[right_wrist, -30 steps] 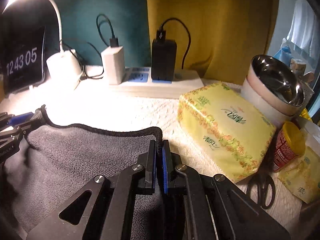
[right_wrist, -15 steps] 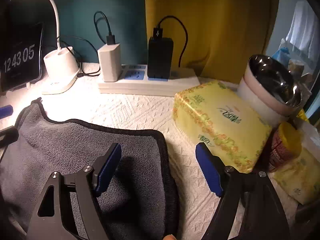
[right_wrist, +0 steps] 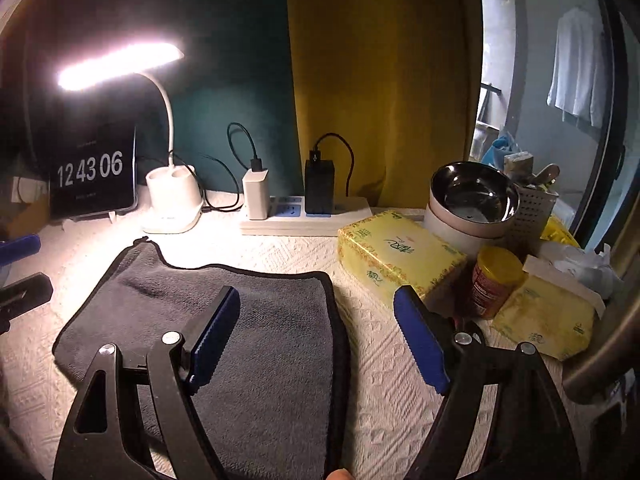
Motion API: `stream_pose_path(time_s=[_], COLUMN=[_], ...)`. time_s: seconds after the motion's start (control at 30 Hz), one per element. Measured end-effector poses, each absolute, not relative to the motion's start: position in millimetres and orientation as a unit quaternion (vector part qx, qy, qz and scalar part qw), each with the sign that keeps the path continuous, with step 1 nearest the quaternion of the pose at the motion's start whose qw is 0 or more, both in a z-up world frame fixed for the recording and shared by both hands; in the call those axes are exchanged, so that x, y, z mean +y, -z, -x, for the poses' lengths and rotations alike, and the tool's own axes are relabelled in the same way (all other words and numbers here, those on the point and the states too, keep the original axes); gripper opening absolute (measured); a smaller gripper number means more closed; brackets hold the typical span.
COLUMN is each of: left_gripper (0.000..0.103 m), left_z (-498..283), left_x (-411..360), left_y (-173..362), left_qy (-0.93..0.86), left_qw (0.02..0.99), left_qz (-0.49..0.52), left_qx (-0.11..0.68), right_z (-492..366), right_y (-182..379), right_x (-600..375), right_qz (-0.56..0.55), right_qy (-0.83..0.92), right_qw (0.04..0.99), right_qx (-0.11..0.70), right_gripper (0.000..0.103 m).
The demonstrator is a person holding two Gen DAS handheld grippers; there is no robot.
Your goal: Fold towel
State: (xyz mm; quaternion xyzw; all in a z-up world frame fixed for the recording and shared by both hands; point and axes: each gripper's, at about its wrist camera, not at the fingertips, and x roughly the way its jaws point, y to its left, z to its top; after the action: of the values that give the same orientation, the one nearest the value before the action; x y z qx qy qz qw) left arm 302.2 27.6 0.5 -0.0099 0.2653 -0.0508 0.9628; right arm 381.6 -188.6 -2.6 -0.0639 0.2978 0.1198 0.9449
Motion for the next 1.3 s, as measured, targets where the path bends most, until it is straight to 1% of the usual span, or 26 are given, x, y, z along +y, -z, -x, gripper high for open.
stream_pose_path(time_s=[0.3, 0.5, 0.7, 1.07, 1.3], left_gripper=[0.093, 0.093, 0.093, 0.093, 0.093], left_z=[-234, -185, -141, -75, -41], left_x=[14, 13, 23, 29, 24], left_y=[-14, -25, -33, -23, -8], left_qy=[0.037, 0.017, -0.004, -0.019, -0.036], left_qw=[0.977, 0.987, 0.993, 0.998, 0.999], left_qz=[-0.005, -0.008, 0.014, 0.022, 0.026], left_qx=[0.211, 0.159, 0.116, 0.06, 0.032], right_z=[-325, -281, -233, -165, -123], right_y=[-13, -26, -35, -45, -37], right_x=[-203, -195, -184, -180, -178], right_qz=[0.04, 0.051, 0.07, 0.074, 0.074], right_qy=[-0.13, -0.16, -0.176, -0.17, -0.158], right_qw=[0.956, 0.962, 0.966, 0.975, 0.979], right_qx=[0.261, 0.217, 0.178, 0.124, 0.102], right_gripper=[0.082, 0.082, 0.082, 0.082, 0.082])
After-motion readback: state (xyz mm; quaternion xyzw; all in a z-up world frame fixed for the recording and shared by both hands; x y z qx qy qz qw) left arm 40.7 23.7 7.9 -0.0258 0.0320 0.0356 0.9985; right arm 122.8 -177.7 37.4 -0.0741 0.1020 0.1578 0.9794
